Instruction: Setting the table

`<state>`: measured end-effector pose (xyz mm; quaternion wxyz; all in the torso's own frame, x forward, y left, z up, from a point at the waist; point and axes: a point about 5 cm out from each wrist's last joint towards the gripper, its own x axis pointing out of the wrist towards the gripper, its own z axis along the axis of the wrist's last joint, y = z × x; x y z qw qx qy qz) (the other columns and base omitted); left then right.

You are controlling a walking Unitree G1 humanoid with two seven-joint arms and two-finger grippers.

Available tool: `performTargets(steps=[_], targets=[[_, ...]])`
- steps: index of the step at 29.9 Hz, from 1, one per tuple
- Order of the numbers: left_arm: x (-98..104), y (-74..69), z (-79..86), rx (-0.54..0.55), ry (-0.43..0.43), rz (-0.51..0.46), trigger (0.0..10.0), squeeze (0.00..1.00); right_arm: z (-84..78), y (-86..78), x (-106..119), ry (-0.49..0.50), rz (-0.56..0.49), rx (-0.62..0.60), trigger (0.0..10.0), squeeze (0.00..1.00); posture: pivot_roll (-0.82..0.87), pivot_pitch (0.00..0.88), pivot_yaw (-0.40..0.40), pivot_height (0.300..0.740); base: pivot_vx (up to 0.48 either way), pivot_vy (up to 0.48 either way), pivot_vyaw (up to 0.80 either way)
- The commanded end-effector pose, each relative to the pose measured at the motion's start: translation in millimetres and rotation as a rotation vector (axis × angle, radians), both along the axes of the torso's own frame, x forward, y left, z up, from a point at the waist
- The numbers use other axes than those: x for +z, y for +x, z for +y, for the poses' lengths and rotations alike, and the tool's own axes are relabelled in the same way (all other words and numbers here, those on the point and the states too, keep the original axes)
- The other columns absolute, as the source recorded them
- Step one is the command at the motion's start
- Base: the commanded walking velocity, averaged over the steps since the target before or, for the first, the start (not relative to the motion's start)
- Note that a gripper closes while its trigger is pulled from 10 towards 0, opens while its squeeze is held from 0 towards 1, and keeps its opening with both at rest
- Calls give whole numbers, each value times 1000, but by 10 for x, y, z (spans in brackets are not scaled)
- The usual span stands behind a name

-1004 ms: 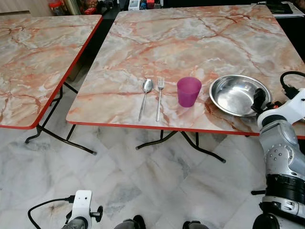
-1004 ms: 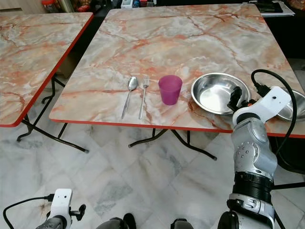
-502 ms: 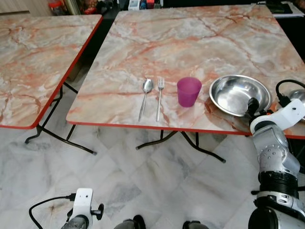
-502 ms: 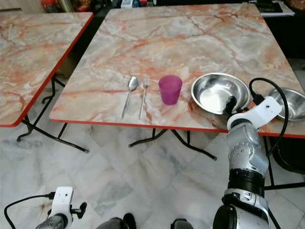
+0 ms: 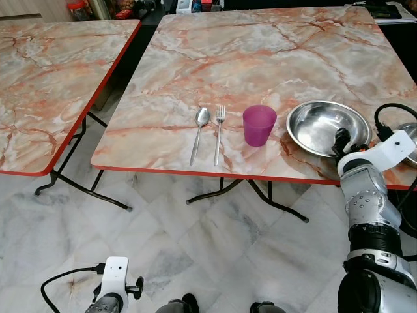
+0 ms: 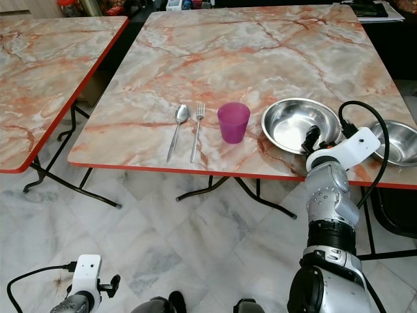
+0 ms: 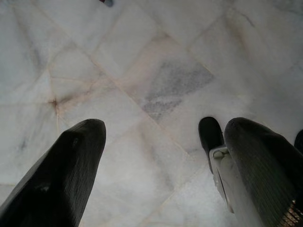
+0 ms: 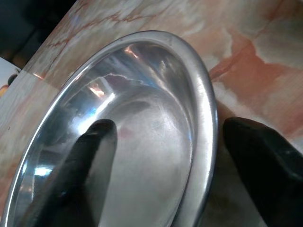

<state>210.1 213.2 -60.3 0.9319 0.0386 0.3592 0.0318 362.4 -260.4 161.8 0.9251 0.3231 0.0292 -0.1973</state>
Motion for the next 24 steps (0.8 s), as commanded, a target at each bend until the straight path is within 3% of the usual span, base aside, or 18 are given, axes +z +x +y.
performTargets(steps=[1,24], targets=[[-57,-99,11,7,4,33,10000,0,-15,16,-2,7,9,-7,0,0,-79,181,67,740,0,0,0],[-72,-110,-18,4,-3,43,10000,0,-13,34,-7,7,10,-37,0,0,-78,179,66,740,0,0,0]])
